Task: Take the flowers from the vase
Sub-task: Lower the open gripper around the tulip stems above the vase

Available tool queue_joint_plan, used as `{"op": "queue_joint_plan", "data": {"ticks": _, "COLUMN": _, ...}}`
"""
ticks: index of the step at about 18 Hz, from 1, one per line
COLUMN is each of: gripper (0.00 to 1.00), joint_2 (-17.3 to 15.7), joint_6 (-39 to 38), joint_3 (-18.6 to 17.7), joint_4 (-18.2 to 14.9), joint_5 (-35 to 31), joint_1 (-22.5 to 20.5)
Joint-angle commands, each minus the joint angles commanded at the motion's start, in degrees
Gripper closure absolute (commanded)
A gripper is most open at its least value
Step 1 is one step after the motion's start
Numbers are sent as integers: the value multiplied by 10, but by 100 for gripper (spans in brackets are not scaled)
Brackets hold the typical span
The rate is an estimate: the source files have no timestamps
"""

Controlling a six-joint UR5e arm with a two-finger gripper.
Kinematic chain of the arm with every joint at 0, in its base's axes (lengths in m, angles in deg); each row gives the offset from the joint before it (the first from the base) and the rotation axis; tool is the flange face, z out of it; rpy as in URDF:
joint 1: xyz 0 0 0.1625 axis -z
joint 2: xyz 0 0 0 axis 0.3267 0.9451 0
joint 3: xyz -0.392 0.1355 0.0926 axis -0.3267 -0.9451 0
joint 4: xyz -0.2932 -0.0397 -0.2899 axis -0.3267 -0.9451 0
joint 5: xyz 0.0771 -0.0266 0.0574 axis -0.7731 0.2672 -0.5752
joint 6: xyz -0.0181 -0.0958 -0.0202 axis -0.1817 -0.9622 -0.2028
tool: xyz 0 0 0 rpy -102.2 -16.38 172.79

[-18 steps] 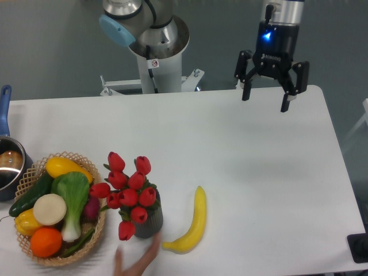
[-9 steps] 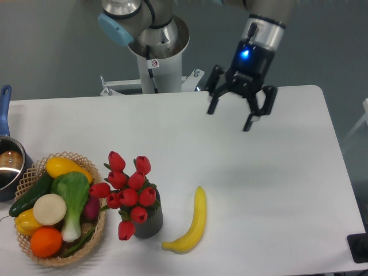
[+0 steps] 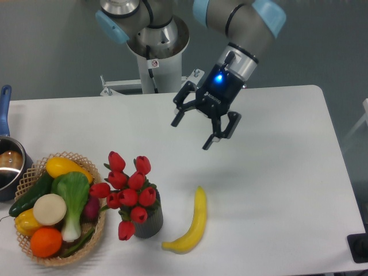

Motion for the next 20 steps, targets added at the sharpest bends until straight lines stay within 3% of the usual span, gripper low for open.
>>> {"op": "queue_joint_plan", "data": {"ticks": 7, "gripper": 0, "joint_2": 69, "joint_6": -123, "joint_3": 68, "joint_4": 25, "joint_5": 16, "joint_1": 48}}
{"op": "queue_joint_plan", "data": {"ticks": 12, "gripper": 0, "joint_2": 107, "joint_6": -129, "joint_3": 74, "joint_4": 105, "joint_5": 15, "joint_1": 68}}
{"op": "queue_joint_plan", "data": {"ticks": 20, "gripper": 0, "joint_2": 129, "joint_6": -123, "joint_3": 90, "joint_4": 126, "joint_5": 7, "joint_1": 86}}
